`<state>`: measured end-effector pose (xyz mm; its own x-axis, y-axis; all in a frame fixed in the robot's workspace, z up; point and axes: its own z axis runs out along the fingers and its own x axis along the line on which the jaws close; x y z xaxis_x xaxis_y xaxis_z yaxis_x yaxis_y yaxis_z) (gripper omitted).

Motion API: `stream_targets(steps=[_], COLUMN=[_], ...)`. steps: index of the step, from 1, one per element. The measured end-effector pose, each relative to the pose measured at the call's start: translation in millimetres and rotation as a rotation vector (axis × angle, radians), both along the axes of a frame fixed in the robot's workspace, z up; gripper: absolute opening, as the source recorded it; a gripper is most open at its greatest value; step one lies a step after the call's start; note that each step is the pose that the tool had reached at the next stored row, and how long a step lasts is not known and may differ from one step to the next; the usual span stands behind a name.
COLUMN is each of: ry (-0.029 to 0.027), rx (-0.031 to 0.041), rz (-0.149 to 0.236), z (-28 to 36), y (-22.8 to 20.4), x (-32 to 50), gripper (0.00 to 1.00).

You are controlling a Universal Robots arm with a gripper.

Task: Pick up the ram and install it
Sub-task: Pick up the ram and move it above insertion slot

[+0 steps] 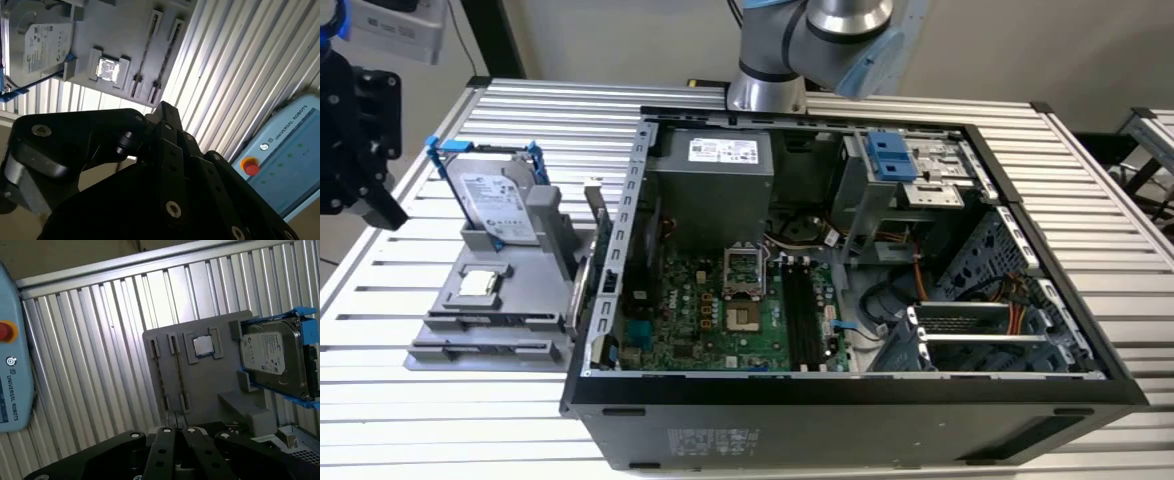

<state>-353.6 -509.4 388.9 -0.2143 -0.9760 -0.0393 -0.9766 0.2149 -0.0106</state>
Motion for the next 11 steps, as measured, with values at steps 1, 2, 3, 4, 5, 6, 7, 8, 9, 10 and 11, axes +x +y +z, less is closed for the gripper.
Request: stream_targets(steps=[1, 2, 3, 4, 5, 6, 7, 8, 9, 10, 11], ry=[0.0001, 0.0001, 0.0001, 0.0002, 0.0003, 0.0007, 0.0013, 0.0019, 0.0024, 0.0030, 0.0038], rx=[0.0013, 0.0024, 0.0030, 0.0032, 0.0033, 0.0033, 0.0033, 0.0033, 0.0033, 0.0035, 0.0036], rz=[0.017, 0.033, 0.049, 0.064, 0.077, 0.091, 0.106, 0.121, 0.135, 0.149, 0.163], z=[0.0, 0.0, -0.1, -0.3, -0.5, -0.7, -0.8, -0.9, -1.1, -1.2, -1.3], y=[0.0, 0.0, 0.0, 0.0, 0.0, -0.1, -0.1, -0.1, -0.1, -0.1, -0.1], x=[0.0, 0.0, 0.0, 0.0, 0.0, 0.0, 0.0, 0.0, 0.0, 0.0, 0.0], gripper=[0.00, 0.00, 0.00, 0.00, 0.00, 0.00, 0.00, 0.00, 0.00, 0.00, 0.00])
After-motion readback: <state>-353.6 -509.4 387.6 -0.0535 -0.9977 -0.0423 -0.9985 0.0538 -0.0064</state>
